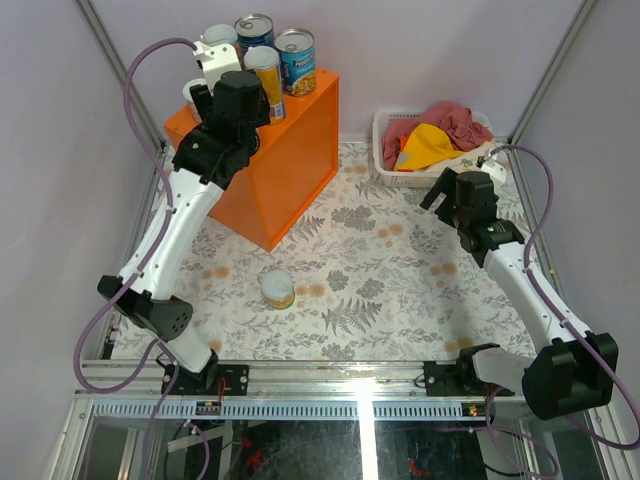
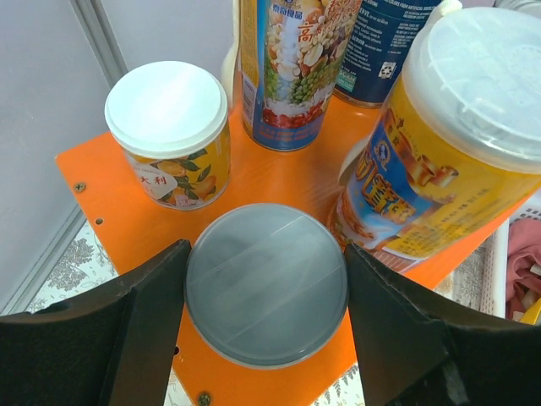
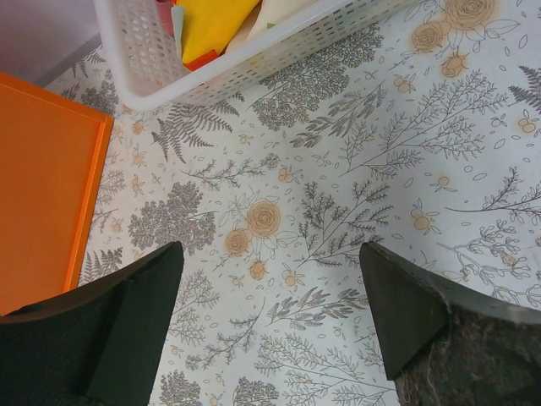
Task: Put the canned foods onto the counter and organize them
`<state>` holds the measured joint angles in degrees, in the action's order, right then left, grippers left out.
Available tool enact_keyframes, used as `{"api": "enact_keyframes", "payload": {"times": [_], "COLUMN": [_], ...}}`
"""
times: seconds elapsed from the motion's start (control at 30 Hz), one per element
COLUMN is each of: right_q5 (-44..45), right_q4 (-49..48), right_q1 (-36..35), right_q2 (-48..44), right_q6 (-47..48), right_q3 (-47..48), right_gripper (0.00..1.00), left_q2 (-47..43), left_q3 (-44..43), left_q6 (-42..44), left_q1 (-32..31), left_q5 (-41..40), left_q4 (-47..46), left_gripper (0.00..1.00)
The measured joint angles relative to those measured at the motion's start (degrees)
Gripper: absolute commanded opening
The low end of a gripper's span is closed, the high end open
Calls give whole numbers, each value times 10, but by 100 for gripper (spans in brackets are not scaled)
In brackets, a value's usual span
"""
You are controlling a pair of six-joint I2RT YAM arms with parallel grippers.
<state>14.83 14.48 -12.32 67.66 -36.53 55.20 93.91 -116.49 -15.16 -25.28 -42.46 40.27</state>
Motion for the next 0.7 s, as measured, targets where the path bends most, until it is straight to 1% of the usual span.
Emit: {"api": "enact_keyframes", "payload": {"times": [0.17,0.4,0.43,0.47,0.5,0.53,0.6,0.63,0.7], "right_q5": [-7,-8,-8,-8,-9,-8,-9,-9,-9], "right_q4": [-2,-2,-2,-2,-2,-2,-2,-2,-2], "right_q1": [0,0,0,0,0,0,0,0,0], "right_q2": [0,0,0,0,0,1,3,6,10], "right_q6": [-2,-2,-2,-2,-2,-2,-2,-2,-2], "right_q3": [1,2,2,2,2,2,3,3,5], "right_gripper": [92,92,92,92,92,92,92,92,92], "left_q2": [20,31,31,31,31,31,31,31,31], "left_q3": [-24,-28,-28,-28,-28,-28,-28,-28,-28], "left_q6": [0,5,5,6,7,7,7,7,7], "left_q1": [9,10,10,10,10,10,10,10,10], "left_q5": [15,29,30,30,30,30,30,30,30], "left_q4": [7,10,10,10,10,10,10,10,10], "left_gripper": [0,1,6,17,25,29,44,50,58]}}
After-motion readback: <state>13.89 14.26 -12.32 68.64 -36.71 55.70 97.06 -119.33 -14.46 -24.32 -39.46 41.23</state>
